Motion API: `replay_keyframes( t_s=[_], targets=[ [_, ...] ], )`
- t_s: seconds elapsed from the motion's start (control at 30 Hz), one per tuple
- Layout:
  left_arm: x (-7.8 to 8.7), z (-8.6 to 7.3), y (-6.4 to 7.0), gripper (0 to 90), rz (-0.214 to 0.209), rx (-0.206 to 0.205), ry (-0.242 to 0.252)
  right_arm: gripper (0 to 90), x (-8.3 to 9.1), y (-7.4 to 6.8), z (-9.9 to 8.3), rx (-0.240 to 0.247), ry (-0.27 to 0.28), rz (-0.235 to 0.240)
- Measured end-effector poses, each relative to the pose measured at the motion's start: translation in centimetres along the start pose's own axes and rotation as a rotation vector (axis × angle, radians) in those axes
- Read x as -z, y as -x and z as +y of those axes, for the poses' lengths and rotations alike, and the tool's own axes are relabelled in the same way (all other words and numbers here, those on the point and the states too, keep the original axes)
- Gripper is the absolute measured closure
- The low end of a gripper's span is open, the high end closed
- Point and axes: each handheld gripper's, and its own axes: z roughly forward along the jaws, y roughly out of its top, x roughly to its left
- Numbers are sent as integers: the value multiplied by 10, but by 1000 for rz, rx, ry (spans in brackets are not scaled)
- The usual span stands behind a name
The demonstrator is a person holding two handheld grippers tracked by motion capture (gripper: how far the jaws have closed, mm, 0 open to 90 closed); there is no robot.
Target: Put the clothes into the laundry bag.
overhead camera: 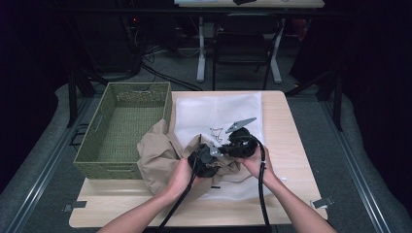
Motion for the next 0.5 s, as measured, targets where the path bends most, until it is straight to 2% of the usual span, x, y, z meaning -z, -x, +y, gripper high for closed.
replay_keyframes(
  t_s=[0.1, 0.2, 0.27, 0.33, 0.4, 0.43, 0.5],
  targets=[
    [13, 1, 1, 458, 0, -10, 2, 884, 2, 3, 0, -10, 6, -7],
    [27, -3, 4, 374, -23, -21, 16, 884, 4, 5, -2, -12, 10, -9],
    [36, -6, 7, 350, -13, -43, 14, 884, 4, 7, -3, -18, 10, -10],
    [39, -9, 7, 331, -38, -48, 5, 884, 5, 9, -3, -24, 10, -13],
    [35, -12, 6, 342, -49, -55, -9, 884, 4, 10, -3, -23, 8, -13],
    [30, -13, 6, 362, -55, -59, -33, 884, 4, 10, -3, -25, 9, -12],
    [21, -16, 4, 442, -45, -70, -37, 884, 2, 9, -3, -22, 7, -11]
  ],
)
